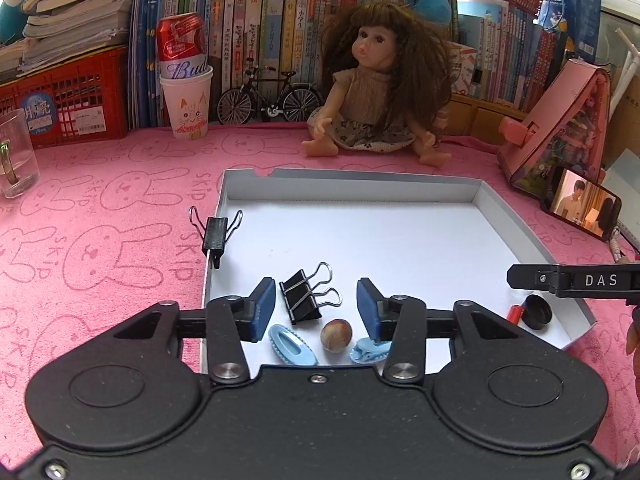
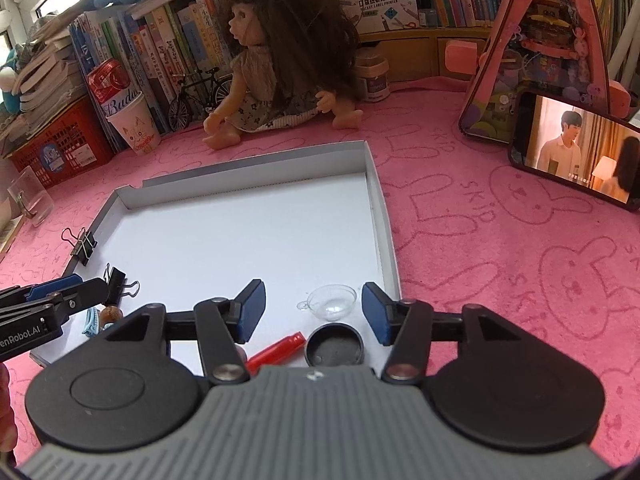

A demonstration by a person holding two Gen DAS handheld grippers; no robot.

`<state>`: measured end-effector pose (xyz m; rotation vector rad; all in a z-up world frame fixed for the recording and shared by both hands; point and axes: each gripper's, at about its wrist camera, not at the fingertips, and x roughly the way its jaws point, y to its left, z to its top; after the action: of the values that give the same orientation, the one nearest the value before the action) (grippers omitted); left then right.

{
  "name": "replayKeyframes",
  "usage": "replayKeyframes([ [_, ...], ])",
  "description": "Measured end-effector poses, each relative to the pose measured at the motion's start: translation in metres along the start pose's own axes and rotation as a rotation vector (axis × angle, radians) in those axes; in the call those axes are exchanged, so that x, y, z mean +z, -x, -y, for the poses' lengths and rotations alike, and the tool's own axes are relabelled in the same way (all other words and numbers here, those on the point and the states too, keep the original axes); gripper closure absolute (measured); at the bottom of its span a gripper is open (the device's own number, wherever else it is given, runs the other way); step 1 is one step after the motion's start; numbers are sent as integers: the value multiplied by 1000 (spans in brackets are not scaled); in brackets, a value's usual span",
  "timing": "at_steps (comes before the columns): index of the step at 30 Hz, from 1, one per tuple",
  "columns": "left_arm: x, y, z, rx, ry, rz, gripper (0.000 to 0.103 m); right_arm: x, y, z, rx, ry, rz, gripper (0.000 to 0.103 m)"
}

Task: Organize rigid objects
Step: 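Withdraw both open tools from the box toward the remaining objects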

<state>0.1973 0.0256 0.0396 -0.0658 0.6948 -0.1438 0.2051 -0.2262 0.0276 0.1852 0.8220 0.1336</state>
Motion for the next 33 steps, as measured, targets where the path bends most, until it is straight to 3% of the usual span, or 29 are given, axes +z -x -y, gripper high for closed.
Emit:
replayKeyframes([
  [15,-28,56,23,-56,-55,87,41,-31,47,-11,13,104,140,21],
  [33,-72,81,36,-68,-74,91,38,-68,65,-23,-12,180,180,18],
])
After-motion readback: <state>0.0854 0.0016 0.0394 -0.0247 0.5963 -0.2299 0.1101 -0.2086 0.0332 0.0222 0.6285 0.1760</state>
